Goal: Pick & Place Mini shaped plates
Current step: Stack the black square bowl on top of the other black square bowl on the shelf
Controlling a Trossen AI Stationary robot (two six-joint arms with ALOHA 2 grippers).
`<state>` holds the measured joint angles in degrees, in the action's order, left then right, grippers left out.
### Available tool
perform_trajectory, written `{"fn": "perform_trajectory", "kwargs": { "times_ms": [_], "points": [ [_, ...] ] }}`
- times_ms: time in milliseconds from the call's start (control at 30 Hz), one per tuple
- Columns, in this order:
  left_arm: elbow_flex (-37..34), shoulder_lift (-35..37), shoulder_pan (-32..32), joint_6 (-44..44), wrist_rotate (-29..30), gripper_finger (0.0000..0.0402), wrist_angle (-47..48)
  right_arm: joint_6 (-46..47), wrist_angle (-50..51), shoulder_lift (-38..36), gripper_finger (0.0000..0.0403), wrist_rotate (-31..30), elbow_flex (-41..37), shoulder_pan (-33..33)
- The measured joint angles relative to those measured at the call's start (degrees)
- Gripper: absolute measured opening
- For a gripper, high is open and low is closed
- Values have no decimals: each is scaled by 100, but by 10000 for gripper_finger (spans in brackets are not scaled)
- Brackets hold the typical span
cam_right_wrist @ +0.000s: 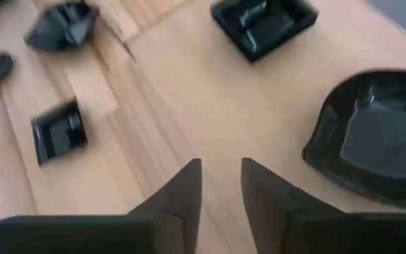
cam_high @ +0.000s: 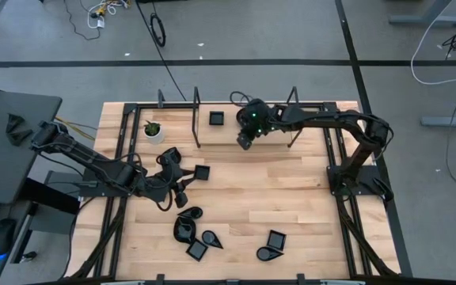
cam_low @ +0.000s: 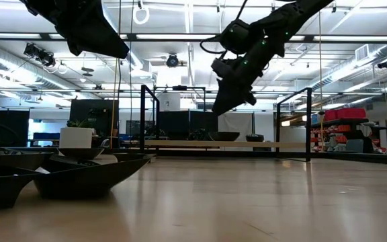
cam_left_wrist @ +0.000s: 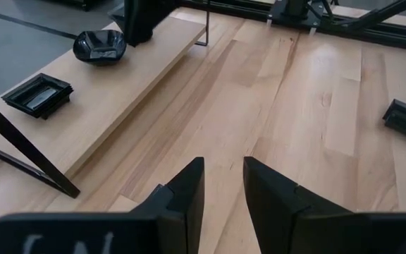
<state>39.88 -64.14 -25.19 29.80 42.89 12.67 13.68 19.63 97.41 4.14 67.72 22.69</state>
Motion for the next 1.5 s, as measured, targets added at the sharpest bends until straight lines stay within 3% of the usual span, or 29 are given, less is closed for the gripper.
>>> {"fn": "perform_trajectory", "kwargs": {
  "times_ms": [200, 467, 733, 900, 1200, 1333, 1500],
  "points": [
    [0, 0, 0, 2, 0, 106, 0, -132, -514, 0, 65, 18, -28, -794],
    [0, 0, 0, 4, -2, 106, 7, -180, -2461, -2, 37, -874, -596, -2644],
    [0, 1, -2, 4, 9, 106, 3, -193, -3467, 300, 48, -2113, -895, -4028],
    [0, 0, 26, -29, 127, 106, -20, -333, -3597, 1106, 84, -2333, -201, -3984],
    [2, 2, 129, -44, 42, 106, 27, -1709, -1832, 2840, 161, -2260, 2071, -3294],
    [2, 0, 129, -42, -8, 106, 68, -2147, -1584, 3264, 166, -2256, 2469, -3133],
    [2, 0, 122, -26, -208, 106, 103, -1987, -1546, 3327, 152, -2094, 2479, -2969]
  ]
}}
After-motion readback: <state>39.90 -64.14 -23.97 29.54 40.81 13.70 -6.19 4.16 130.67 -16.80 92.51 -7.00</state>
